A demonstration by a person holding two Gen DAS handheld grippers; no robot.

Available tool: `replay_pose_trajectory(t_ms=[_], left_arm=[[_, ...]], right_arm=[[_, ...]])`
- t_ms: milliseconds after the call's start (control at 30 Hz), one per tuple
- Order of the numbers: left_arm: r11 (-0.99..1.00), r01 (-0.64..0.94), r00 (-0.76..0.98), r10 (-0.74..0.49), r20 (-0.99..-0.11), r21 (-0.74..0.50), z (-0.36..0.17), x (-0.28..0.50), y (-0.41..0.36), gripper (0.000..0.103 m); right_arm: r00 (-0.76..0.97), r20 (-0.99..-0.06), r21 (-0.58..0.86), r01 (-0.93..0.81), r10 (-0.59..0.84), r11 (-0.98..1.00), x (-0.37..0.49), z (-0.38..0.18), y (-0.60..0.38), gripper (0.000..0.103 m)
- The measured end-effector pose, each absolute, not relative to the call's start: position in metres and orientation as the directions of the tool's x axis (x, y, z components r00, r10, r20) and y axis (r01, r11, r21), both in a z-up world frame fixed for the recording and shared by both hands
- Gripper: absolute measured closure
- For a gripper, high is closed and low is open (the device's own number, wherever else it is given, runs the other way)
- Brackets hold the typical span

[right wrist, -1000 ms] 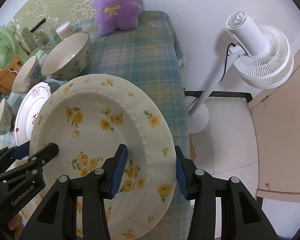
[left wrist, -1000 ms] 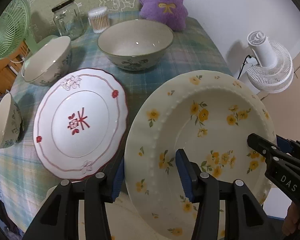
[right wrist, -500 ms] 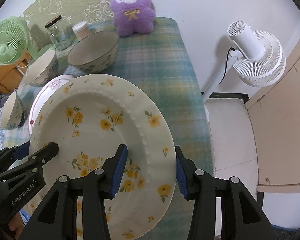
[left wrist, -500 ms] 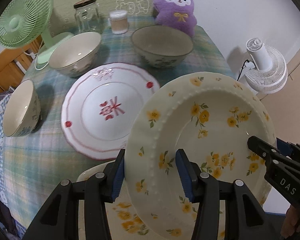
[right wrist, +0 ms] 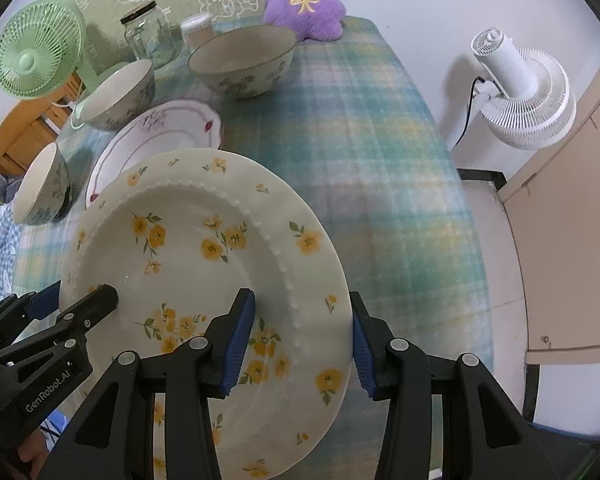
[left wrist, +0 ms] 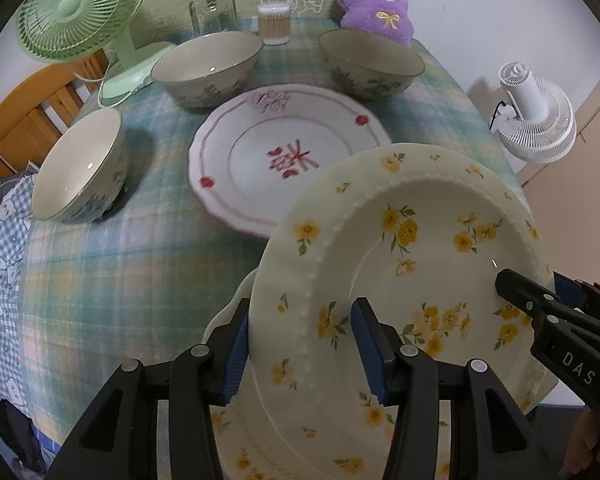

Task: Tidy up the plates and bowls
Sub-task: 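Carry the two-plate stack with both grippers toward the red-rimmed white plate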

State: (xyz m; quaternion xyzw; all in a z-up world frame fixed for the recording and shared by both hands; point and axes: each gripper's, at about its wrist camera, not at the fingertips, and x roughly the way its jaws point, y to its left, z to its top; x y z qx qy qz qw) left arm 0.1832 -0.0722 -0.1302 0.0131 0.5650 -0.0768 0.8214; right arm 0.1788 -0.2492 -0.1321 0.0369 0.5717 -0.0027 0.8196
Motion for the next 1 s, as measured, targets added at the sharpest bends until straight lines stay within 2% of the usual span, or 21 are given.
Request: replay_pose_trajectory(t_ms=[500,1000], left_arm=[[0.983,0.186,0.379,-0.072,-0.923,0.000,-0.145,0.155,-0.051,0.053],[0.990,0.119,0.449,0.021,-0.893,0.082,-0.150,0.146,-0.054,0.052]], right_arm=[[0.319,-0.947,0.079,0.107,0.042,0.991,0.146,-0.154,-0.220,0.054],[0.349,-0.936,0.099,0.124,0.050,0.987,0.138,-0.165,-0.216,0.053]])
